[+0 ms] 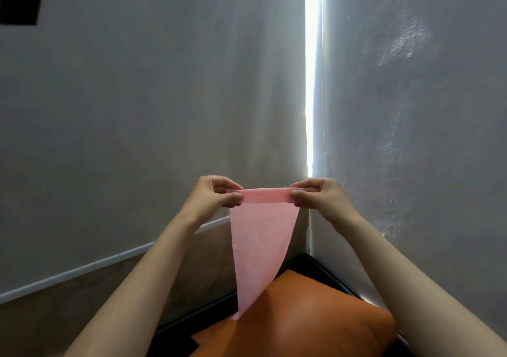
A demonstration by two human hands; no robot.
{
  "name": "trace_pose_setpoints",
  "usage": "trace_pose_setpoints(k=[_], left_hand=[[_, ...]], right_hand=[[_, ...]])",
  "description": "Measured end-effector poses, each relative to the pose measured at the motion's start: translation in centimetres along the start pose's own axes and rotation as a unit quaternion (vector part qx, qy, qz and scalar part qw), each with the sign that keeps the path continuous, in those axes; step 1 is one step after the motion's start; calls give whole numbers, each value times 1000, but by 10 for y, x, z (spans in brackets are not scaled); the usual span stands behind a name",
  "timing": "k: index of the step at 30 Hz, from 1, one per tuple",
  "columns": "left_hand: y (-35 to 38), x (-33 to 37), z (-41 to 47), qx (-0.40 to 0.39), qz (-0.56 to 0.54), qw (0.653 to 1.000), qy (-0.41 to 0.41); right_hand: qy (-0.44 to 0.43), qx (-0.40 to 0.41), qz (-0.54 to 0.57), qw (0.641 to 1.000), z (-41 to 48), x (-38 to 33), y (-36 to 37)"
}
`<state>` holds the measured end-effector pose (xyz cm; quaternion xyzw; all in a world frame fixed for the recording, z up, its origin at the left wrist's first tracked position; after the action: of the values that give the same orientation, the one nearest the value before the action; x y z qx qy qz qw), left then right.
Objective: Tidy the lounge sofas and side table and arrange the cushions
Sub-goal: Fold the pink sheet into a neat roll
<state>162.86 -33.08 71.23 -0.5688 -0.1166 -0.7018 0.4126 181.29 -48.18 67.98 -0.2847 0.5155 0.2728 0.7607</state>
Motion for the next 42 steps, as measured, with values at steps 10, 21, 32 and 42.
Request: trace_pose_setpoints(k=[10, 21, 32, 42], left_hand=[[-7, 38, -1, 9, 31, 996, 87], [2, 41, -16, -89, -83, 993, 13], [18, 41, -52, -129, -53, 990, 36], [27, 2, -89, -82, -80, 993, 4]], right_hand=[[-113, 41, -168, 978, 3, -55, -20], [-58, -87, 20, 994, -22, -59, -21], [-66, -112, -21, 991, -58, -38, -26], [-44, -111, -13, 993, -97, -14, -19]])
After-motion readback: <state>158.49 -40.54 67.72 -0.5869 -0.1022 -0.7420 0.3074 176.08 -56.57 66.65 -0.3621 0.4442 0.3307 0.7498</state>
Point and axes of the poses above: each hand's wrist, its own z-axis towards the middle knuckle, its own y-axis out of the palm, x = y × z, the point moved 7 cm from there along z, towards the middle knuckle, and after that the axes turned 4 degrees about -z, right-handed, at the moved point
